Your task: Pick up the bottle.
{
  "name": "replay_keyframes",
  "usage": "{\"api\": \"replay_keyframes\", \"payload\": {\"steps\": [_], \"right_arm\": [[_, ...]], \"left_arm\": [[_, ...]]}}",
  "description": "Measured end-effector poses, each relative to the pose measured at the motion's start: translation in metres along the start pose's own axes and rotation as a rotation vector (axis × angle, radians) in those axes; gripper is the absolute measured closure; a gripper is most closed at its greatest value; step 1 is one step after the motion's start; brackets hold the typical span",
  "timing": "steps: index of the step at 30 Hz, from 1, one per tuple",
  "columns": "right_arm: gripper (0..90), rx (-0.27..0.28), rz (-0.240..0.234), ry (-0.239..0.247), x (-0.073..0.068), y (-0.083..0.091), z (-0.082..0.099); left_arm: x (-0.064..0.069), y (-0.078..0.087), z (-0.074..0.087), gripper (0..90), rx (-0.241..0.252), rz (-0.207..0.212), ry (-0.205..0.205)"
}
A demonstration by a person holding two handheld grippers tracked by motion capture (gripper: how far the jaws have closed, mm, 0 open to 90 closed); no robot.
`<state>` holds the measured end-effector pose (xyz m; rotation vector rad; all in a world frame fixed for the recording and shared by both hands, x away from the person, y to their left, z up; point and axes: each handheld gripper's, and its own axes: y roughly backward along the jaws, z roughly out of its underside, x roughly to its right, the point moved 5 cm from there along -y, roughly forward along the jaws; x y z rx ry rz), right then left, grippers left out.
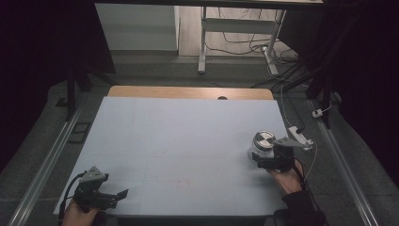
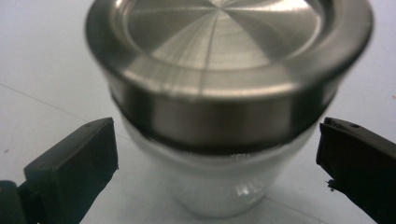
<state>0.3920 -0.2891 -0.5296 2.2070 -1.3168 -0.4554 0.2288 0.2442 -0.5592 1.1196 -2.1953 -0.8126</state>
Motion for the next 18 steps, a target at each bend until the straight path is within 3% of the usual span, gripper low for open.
{"api": "replay_keyframes", "payload": {"steps": [11, 18], "right_arm": [[1.2, 0.0, 0.012, 0.004, 0.003, -0.015, -0.004], [13.2, -0.004, 0.003, 0.028, 0.0, -0.016, -0.005]], "left_arm": [[0.0, 0.0, 0.0, 0.8, 0.0, 0.006, 0.002], [0.0, 0.0, 0.0, 0.8, 0.001, 0.011, 0.002]]}}
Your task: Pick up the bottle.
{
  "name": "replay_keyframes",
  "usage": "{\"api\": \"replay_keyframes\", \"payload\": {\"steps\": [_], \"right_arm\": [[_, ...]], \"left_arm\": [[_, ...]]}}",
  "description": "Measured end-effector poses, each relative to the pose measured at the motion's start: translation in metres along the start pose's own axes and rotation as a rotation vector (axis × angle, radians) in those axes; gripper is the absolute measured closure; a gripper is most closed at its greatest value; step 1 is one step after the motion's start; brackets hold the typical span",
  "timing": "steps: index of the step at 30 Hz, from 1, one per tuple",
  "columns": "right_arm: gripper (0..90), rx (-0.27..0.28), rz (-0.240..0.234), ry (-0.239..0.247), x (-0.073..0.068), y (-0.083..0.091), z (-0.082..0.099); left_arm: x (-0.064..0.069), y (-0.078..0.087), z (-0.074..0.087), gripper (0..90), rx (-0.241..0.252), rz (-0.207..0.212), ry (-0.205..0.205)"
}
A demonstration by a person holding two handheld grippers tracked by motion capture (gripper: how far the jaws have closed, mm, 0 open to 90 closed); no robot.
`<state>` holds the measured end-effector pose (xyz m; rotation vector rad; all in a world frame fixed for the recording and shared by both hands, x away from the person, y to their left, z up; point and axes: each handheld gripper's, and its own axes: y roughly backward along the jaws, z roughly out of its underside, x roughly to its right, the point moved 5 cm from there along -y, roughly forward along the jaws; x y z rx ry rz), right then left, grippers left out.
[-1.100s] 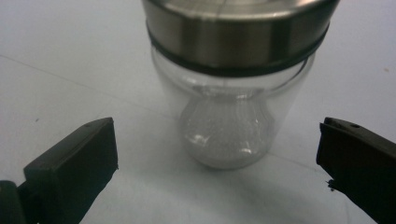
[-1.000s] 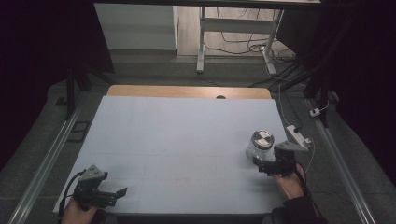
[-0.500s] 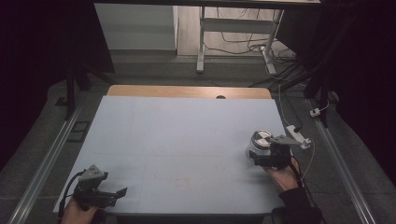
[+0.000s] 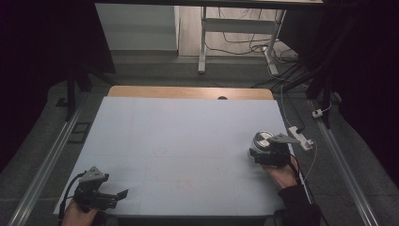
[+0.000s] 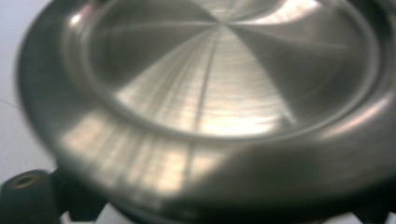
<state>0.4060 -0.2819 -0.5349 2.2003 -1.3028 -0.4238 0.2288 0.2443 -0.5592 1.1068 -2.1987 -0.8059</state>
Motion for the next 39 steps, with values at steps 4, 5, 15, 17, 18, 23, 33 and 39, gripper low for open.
{"api": "replay_keyframes", "payload": {"steps": [4, 5, 15, 17, 18, 23, 33, 39], "right_arm": [[14.1, -0.003, 0.008, 0.013, -0.001, 0.001, -0.001], [14.2, -0.004, 0.01, 0.017, -0.002, 0.001, -0.001], [14.7, -0.015, 0.012, 0.026, -0.003, 0.004, -0.002], [14.7, -0.009, 0.001, 0.024, -0.005, 0.005, -0.004], [14.7, -0.005, -0.006, 0.025, -0.005, 0.006, -0.005], [14.7, 0.004, -0.034, 0.028, -0.012, 0.01, -0.01], [14.7, 0.029, -0.094, 0.054, -0.035, 0.017, -0.021], [14.7, 0.032, -0.132, 0.075, -0.052, 0.017, -0.026]], "left_arm": [[0.0, 0.0, 0.0, 0.9, 0.001, 0.003, -0.001], [0.0, 0.0, 0.0, 0.9, 0.001, 0.004, -0.001], [0.0, 0.0, 0.0, 1.0, 0.002, 0.01, -0.002], [0.0, 0.0, 0.0, 1.0, 0.002, 0.011, -0.002], [0.0, 0.0, 0.0, 1.0, 0.002, 0.011, -0.001], [0.0, 0.001, 0.0, 1.0, 0.005, 0.012, -0.001], [0.0, 0.001, 0.0, 1.1, 0.004, 0.012, 0.0], [0.0, 0.001, 0.0, 1.1, 0.004, 0.015, 0.001]]}}
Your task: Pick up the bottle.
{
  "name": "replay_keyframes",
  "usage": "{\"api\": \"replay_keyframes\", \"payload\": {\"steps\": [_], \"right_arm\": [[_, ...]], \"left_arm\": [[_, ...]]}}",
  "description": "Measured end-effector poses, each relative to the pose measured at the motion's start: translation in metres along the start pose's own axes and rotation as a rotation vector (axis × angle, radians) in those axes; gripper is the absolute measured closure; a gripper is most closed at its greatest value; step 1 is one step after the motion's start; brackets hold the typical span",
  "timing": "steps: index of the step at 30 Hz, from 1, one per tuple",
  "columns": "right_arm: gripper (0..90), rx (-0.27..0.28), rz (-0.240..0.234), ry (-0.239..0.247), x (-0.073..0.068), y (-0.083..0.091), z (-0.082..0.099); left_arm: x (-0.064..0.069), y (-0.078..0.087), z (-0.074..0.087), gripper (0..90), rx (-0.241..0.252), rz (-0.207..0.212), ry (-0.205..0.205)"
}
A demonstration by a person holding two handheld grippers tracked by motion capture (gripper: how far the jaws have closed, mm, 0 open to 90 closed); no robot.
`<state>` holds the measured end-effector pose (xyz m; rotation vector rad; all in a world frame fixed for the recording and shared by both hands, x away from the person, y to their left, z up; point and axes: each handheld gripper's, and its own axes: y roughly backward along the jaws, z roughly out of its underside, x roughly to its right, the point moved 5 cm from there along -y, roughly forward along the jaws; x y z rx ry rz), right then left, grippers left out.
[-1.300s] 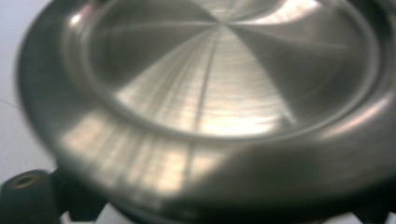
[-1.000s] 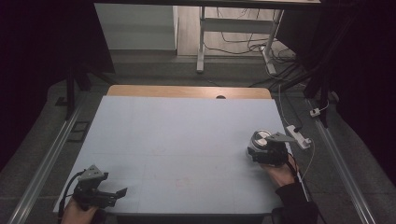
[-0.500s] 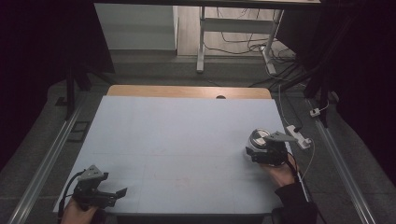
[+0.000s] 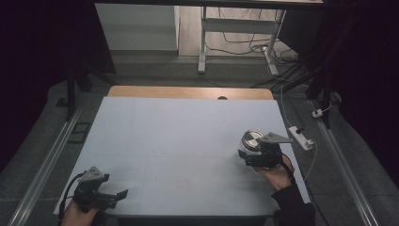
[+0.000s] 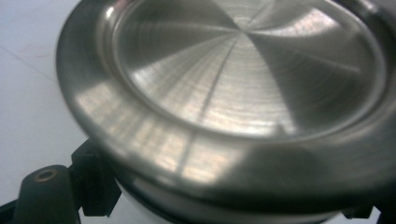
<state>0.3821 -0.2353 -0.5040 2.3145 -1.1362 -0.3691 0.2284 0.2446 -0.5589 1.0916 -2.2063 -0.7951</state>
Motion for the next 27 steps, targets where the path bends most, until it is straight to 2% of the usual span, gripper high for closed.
{"api": "replay_keyframes", "payload": {"steps": [27], "right_arm": [[14.7, -0.005, -0.169, 0.083, -0.067, -0.021, -0.018]], "left_arm": [[0.0, 0.0, 0.0, 1.1, -0.005, -0.002, 0.0]]}}
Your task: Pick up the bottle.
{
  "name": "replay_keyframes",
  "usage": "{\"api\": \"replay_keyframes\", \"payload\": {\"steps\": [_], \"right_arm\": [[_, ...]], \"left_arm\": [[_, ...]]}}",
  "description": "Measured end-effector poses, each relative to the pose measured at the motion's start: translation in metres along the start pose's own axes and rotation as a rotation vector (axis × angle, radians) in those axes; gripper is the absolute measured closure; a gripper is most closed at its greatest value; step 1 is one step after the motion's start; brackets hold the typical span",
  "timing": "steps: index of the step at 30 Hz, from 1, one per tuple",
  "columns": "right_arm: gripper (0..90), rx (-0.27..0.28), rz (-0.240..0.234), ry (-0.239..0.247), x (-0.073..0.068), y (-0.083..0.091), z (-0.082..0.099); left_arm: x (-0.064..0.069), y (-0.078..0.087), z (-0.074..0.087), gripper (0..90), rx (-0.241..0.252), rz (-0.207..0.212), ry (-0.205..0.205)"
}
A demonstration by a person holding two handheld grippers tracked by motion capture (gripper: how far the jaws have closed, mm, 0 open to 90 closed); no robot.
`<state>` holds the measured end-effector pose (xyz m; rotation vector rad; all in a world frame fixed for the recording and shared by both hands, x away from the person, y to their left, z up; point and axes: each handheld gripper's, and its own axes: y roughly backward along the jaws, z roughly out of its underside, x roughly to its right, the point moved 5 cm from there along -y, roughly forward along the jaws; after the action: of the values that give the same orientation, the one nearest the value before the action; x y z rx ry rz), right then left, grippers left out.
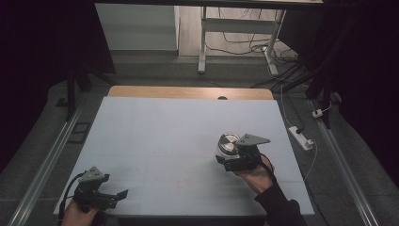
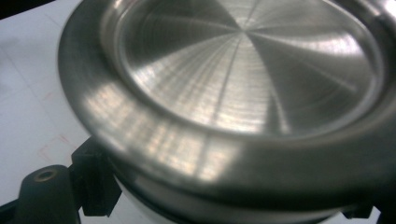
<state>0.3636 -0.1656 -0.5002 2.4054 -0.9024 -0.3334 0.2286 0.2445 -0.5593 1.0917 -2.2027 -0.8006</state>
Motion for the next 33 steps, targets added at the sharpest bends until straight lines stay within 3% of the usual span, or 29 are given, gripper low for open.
{"api": "replay_keyframes", "payload": {"steps": [23, 33], "right_arm": [[14.8, -0.011, -0.108, 0.085, -0.046, -0.033, -0.017], [14.8, -0.015, -0.154, 0.088, -0.062, -0.044, -0.02]], "left_arm": [[0.0, 0.0, 0.0, 1.3, -0.006, 0.004, -0.003], [0.001, -0.001, 0.0, 1.3, -0.013, -0.002, -0.014]]}}
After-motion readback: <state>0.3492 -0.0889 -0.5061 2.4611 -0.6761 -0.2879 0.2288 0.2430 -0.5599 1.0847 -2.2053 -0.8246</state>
